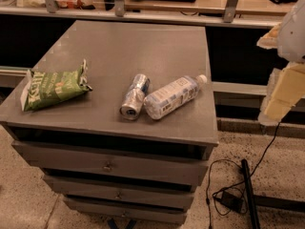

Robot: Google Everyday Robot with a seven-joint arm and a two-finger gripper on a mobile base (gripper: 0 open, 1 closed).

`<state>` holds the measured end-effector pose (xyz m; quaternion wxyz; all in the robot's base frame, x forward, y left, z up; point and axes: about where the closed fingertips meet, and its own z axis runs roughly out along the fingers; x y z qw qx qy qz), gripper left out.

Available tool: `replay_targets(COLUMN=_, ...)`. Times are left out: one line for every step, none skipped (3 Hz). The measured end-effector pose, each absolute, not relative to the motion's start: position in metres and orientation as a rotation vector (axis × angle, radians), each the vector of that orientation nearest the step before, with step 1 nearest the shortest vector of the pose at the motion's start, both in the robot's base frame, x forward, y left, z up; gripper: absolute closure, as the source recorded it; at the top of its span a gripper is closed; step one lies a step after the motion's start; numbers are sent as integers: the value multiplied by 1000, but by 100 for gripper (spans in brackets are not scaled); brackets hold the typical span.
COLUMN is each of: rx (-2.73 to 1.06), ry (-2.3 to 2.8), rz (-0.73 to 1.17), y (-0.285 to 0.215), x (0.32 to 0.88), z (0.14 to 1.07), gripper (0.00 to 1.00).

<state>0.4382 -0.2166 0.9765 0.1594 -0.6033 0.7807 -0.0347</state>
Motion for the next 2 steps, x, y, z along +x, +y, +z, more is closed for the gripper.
replay_targets(rx=-1724, ry=2231, rz=-99, y=-217, x=438, z=977, gripper=0)
replay_targets(rx=-1799, ry=2222, rz=-135, y=-209, x=439, z=971, gripper=0)
